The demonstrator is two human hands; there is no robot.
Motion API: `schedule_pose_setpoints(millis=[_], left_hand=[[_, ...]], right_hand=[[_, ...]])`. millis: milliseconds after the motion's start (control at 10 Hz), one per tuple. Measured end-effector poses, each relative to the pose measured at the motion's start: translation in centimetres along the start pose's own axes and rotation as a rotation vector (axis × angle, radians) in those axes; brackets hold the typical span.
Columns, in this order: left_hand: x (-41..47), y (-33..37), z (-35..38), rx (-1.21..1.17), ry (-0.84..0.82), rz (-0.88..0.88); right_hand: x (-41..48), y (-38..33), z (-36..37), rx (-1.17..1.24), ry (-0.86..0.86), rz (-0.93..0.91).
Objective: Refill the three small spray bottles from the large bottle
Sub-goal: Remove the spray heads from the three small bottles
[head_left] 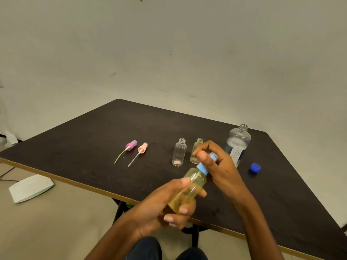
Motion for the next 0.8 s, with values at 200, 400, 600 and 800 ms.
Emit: schedule_pose_setpoints(millis=[200,400,600,800], left_hand=[[0.0,2.3,-0.5,0.502,0.474,0.164],[0.7,1.2,0.9,-0.528,-0.54,-0.13],[0.4,1.7,-0.4,0.096,-0.013,-0.016],[-0.1,3.8,-0.6,0.534,0.36,0.121]], right_hand=[[0.1,0.2,-0.6,-0.227,0.022,0.017],[0.3,-0.8,-0.3,0.182,-0.012,0.023],[0.5,-0.5,-0.7,-0.024,-0.016,0.029],[1.1,0.1,-1.1,-0.254,-0.084,-0.065]])
Point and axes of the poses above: each hand's wrist, its own x-axis towards the middle knuckle, its own z-axis out of the palm, y = z × x, the point moved 3 cm from there along x, towards the middle knuckle, and after that the axes turned 12 degrees about -z, right-handed, at the moved point
